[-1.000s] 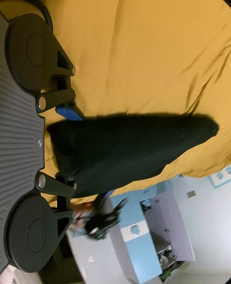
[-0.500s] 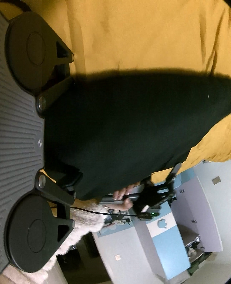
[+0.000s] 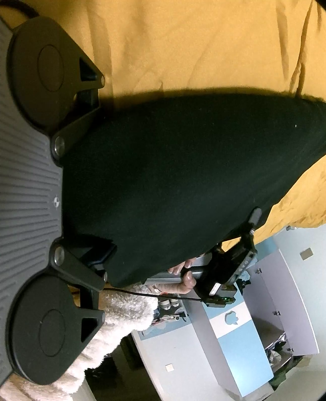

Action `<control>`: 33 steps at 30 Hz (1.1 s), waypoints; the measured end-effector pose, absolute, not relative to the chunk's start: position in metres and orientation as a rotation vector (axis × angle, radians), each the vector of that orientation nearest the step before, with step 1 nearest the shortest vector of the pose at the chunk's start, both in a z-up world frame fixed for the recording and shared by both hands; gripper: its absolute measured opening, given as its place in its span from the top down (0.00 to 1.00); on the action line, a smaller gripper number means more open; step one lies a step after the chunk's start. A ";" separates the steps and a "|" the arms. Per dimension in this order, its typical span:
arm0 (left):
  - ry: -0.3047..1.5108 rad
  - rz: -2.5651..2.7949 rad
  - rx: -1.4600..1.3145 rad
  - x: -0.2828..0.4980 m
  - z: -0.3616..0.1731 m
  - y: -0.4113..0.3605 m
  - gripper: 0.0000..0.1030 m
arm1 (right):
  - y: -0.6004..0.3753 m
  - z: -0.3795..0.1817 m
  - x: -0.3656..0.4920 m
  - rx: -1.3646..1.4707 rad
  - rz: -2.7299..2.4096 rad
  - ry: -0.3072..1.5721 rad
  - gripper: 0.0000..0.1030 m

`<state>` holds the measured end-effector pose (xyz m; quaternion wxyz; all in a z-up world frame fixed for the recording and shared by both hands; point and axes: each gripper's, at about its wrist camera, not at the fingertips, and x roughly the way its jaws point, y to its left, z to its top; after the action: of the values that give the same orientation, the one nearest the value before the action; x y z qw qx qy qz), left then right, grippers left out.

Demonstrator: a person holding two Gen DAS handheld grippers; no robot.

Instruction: Fold small clothes

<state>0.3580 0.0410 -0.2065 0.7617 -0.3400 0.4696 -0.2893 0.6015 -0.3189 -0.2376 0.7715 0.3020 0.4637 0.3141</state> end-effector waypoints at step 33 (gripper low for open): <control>0.733 -0.581 -0.810 0.308 -0.101 0.102 0.88 | -0.241 -0.053 0.532 0.571 0.829 0.761 0.72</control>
<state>0.3082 0.1020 -0.1014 0.8148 -0.3794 0.3435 -0.2723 0.5318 -0.2411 -0.0534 0.8073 0.2671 0.3559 0.3876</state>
